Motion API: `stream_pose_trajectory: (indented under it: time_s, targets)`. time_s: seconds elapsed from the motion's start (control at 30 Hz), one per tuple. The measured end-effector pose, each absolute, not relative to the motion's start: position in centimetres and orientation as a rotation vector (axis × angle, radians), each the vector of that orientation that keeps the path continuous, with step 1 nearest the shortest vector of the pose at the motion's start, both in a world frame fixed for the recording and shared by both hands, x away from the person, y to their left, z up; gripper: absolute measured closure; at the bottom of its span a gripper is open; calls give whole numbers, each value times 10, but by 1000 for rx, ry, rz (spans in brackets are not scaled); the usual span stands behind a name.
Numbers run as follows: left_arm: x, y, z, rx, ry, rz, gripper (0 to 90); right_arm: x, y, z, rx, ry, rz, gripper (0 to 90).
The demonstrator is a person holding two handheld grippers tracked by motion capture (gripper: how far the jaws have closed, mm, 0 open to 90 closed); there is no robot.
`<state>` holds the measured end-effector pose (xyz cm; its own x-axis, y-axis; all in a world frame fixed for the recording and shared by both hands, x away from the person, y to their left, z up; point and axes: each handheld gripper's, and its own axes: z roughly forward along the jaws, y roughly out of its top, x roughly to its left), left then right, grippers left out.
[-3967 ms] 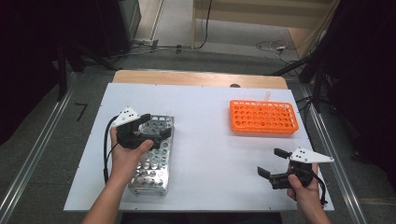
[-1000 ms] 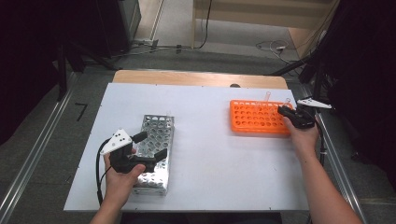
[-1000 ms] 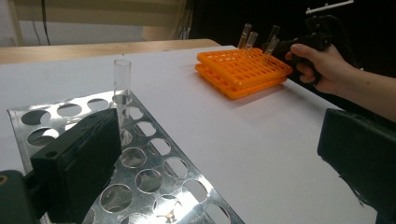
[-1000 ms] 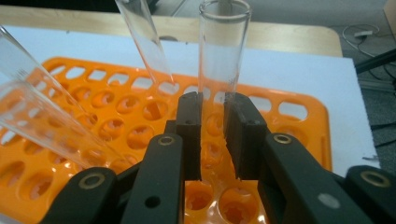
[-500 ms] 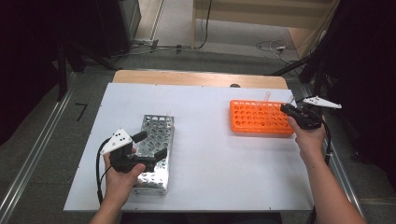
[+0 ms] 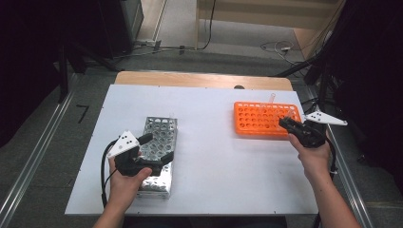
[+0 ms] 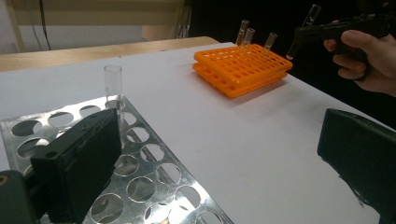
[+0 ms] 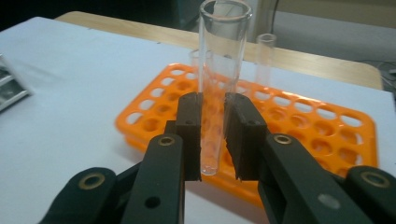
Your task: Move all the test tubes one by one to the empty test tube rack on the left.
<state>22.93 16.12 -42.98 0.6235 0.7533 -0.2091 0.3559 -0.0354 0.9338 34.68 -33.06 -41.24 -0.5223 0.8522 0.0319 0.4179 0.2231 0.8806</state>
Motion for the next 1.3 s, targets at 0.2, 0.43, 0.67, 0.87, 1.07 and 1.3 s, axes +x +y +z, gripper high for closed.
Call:
stream_pose_trajectory:
  time_s: [0.2, 0.43, 0.67, 0.87, 1.07, 1.3]
  targets:
    - [228, 153, -426, 1655, 904, 405, 9, 322, -310, -413, 1104, 2098, 1292, 740]
    - [227, 145, -423, 1658, 887, 392, 9, 299, -285, -418, 1027, 2167, 1335, 740]
    - [225, 131, -419, 1685, 855, 377, 21, 281, -258, -423, 933, 2248, 1335, 740]
    - [223, 115, -416, 1705, 815, 359, 38, 270, -236, -425, 862, 2301, 1332, 740]
    - [222, 101, -416, 1735, 799, 349, 101, 260, -218, -428, 789, 2350, 1317, 740]
    - [222, 87, -415, 1745, 805, 325, 210, 252, -198, -433, 717, 2408, 1302, 740]
